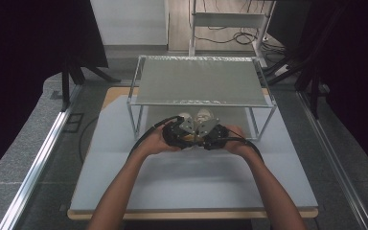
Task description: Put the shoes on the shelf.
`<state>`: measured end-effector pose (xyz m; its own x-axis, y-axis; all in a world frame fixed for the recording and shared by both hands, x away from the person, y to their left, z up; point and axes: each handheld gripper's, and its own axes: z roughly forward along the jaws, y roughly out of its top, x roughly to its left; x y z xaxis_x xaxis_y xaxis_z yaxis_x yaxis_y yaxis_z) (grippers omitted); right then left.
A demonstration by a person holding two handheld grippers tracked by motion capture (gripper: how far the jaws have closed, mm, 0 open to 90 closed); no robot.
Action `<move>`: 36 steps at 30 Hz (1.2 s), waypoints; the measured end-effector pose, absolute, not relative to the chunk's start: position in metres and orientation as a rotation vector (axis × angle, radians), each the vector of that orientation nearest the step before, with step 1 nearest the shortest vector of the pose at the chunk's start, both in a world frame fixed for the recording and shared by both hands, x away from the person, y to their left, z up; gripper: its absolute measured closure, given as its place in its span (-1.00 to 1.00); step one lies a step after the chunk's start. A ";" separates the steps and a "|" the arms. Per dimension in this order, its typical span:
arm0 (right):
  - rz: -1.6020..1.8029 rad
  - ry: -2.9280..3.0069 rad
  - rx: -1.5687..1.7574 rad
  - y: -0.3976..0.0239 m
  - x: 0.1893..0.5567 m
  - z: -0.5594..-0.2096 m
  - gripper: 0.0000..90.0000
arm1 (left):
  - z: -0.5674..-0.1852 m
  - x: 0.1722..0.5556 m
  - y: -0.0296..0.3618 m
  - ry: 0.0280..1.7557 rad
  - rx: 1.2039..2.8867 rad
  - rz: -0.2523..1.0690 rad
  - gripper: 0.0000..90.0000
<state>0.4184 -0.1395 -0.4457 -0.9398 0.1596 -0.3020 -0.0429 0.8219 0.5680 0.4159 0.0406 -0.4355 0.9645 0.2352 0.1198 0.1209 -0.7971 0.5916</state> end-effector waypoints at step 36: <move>1.078 2.201 0.641 -0.201 0.337 -0.432 0.77 | -0.429 0.340 0.130 0.903 2.119 0.435 0.62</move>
<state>0.3365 -0.2012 -0.4323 -0.7043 0.6432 -0.3004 0.1571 0.5539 0.8176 0.3404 0.1298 -0.4292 0.6893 0.7244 0.0093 0.4588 -0.4464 0.7682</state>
